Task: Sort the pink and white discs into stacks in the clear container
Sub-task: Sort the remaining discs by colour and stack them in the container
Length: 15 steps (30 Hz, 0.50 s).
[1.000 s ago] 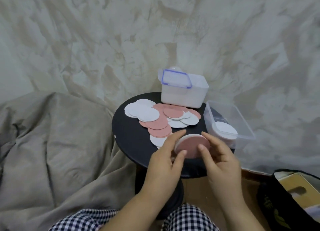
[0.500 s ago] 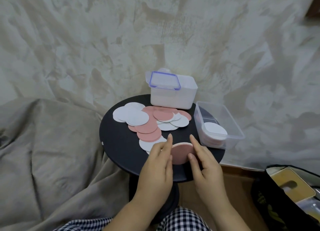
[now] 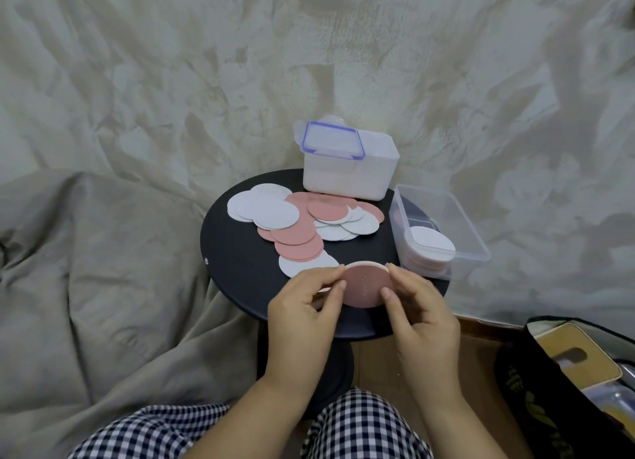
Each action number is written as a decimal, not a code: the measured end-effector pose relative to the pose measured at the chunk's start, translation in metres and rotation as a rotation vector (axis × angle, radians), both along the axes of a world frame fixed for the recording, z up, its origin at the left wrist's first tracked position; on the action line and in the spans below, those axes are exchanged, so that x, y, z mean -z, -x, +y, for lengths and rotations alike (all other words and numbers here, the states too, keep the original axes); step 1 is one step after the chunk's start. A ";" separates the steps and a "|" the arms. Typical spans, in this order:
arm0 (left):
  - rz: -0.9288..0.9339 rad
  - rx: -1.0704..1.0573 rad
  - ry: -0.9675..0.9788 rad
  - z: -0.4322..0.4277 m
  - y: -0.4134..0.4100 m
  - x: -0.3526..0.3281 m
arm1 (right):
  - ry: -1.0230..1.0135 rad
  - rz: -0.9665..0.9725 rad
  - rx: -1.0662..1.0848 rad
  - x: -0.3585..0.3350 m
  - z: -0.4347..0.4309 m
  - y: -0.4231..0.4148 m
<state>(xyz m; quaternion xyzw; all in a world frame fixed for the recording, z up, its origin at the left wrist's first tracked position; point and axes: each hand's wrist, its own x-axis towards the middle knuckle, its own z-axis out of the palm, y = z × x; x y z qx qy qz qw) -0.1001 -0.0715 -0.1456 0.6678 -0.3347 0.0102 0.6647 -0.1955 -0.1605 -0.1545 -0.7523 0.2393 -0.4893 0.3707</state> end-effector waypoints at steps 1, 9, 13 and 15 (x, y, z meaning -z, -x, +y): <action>0.003 -0.001 0.000 0.000 0.000 -0.001 | 0.030 -0.009 0.005 -0.001 0.000 0.000; 0.014 0.007 -0.032 0.001 -0.001 -0.002 | 0.055 -0.031 -0.018 -0.002 0.001 -0.001; 0.011 0.014 -0.050 0.000 -0.001 -0.002 | 0.053 -0.036 -0.020 -0.004 0.000 0.000; -0.032 -0.007 -0.040 0.001 -0.001 -0.003 | 0.061 -0.032 -0.012 -0.005 -0.001 0.000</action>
